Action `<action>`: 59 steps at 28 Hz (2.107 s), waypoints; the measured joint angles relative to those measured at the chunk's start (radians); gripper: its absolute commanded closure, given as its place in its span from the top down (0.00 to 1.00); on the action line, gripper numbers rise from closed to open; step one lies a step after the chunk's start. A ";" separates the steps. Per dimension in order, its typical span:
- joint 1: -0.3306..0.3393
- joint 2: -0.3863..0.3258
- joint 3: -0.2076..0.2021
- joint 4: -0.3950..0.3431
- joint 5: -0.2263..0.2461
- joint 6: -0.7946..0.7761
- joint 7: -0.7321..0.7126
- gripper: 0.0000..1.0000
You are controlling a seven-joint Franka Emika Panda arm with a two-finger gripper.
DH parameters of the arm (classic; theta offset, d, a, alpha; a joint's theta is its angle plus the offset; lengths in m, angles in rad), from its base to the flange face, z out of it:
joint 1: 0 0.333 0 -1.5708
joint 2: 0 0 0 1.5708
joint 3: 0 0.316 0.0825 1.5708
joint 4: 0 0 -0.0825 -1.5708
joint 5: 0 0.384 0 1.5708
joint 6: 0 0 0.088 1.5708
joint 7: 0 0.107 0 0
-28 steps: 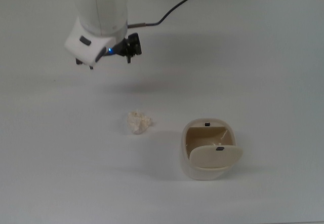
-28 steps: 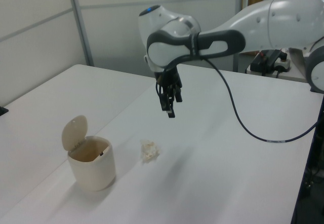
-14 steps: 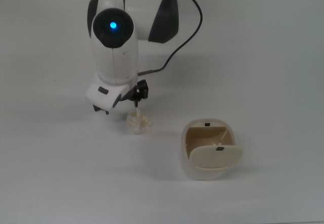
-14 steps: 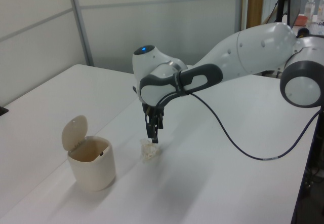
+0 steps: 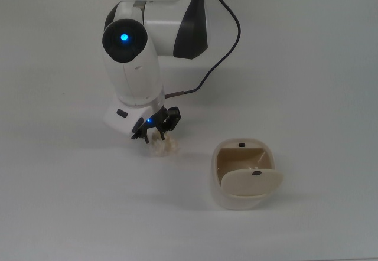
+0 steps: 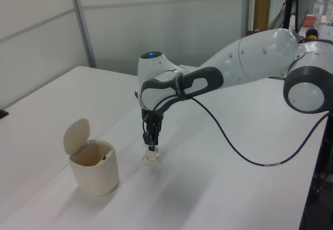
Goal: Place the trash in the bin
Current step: 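Close the gripper on the crumpled white paper ball, then lift the paper ball and carry it over the open cream bin, then open the gripper to drop the paper into the bin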
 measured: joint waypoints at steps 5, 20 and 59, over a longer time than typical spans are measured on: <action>0.000 0.012 0.000 0.000 0.001 0.023 0.000 0.00; -0.007 -0.055 -0.002 0.029 0.002 0.000 0.005 0.00; 0.081 -0.062 0.159 0.045 0.024 0.380 0.174 1.00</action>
